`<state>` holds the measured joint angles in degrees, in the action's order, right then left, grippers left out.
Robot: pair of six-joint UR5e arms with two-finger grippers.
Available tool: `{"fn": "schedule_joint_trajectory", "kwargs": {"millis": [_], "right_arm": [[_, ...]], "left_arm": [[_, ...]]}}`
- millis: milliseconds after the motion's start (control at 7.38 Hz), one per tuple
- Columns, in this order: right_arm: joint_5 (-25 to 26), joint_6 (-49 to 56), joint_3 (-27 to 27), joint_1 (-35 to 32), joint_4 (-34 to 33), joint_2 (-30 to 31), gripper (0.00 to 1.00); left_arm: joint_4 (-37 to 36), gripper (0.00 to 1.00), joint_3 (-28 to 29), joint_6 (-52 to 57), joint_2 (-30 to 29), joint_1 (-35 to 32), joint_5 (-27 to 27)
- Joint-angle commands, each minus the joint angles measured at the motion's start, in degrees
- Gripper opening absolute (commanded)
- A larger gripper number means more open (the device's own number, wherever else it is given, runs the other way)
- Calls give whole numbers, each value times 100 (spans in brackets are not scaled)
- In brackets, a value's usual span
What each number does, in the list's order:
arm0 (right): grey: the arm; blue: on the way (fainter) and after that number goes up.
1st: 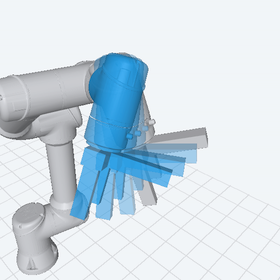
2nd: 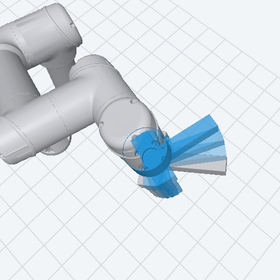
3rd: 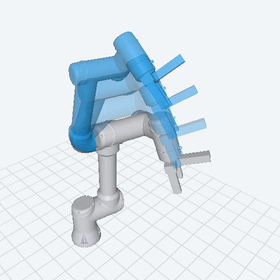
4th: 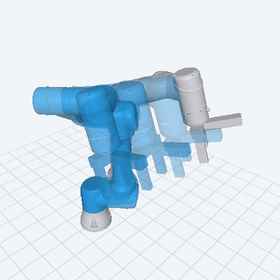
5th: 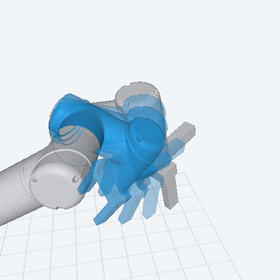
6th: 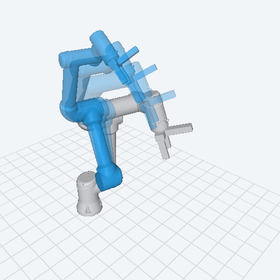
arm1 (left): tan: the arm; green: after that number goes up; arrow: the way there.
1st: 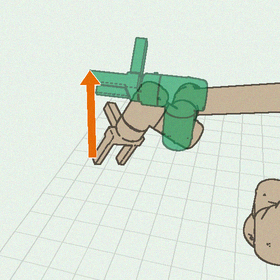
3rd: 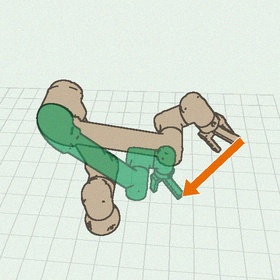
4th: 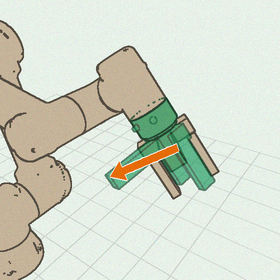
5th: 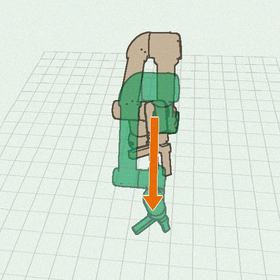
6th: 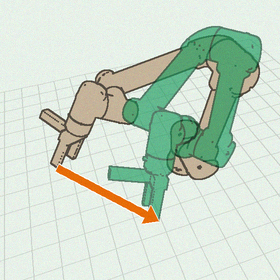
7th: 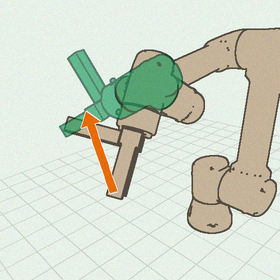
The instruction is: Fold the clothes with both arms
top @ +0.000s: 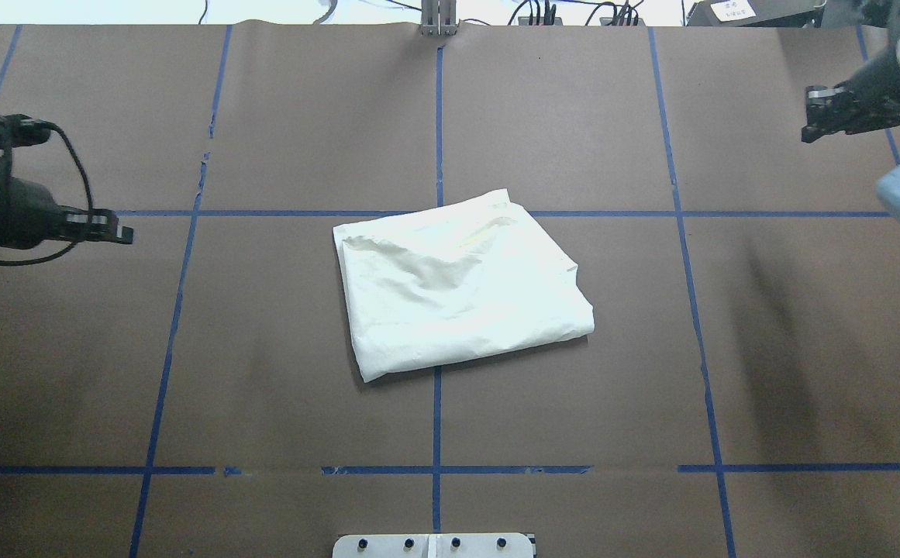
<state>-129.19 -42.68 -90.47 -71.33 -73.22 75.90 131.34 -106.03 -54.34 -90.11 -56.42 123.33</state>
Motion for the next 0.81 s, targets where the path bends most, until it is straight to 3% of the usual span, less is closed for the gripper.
{"fn": "schedule_joint_trajectory", "kwargs": {"millis": [0,136,271,407,542,678], "right_arm": [[-185,1555,-172,-679,-331,652,0],[-142,1787,-538,-681,-559,1011,0],[-141,1807,-873,-681,-944,1171,0],[-124,2138,-980,-655,-1340,1182,0],[-106,2698,-981,-655,-1701,1129,99],[-97,3156,-973,-715,-1922,1111,100]], "left_arm": [[-1084,0,-32,2661,441,-1557,366],[-2155,0,20,3901,372,-2217,367],[-3096,11,203,4775,110,-2737,393],[-4098,28,405,5106,-215,-3082,637],[-4447,99,320,5335,-53,-3085,778],[-4477,100,337,5337,62,-3076,867]]}}
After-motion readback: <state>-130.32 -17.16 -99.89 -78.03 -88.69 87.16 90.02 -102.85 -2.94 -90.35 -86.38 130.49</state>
